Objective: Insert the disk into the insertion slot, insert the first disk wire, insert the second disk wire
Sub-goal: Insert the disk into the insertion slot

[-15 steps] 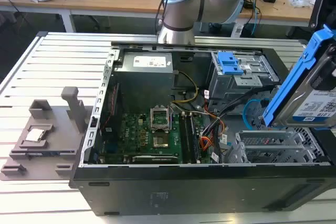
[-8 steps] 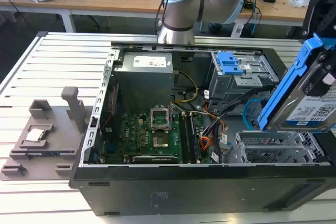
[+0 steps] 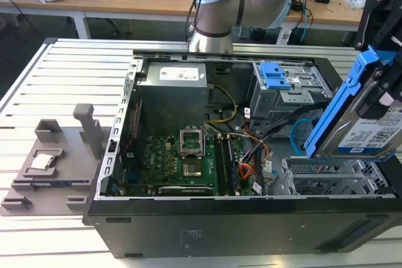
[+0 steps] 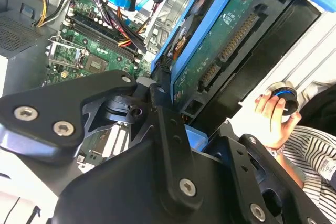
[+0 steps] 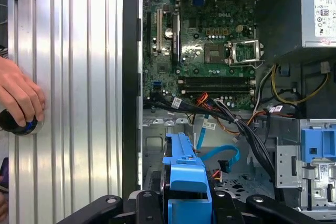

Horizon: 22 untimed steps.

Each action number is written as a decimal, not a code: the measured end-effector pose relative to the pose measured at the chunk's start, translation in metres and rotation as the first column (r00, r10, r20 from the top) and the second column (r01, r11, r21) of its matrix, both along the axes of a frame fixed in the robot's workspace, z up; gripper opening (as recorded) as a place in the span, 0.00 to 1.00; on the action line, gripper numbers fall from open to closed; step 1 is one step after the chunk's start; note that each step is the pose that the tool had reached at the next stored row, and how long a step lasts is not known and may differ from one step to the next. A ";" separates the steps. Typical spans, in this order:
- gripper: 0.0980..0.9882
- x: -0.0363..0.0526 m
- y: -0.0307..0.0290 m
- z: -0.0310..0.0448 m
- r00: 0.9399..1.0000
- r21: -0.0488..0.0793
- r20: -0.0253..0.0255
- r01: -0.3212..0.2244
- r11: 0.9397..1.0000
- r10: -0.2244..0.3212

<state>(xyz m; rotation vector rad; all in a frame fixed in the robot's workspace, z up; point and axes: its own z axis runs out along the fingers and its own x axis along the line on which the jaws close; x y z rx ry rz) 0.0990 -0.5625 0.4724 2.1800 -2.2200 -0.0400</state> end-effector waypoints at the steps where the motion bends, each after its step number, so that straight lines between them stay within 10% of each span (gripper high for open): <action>1: 0.30 -0.0002 0.0000 -0.0011 1.000 0.000 0.000 0.000 1.000 0.000; 22: 0.30 -0.0007 0.0000 -0.0139 1.000 0.000 0.000 0.000 1.000 0.000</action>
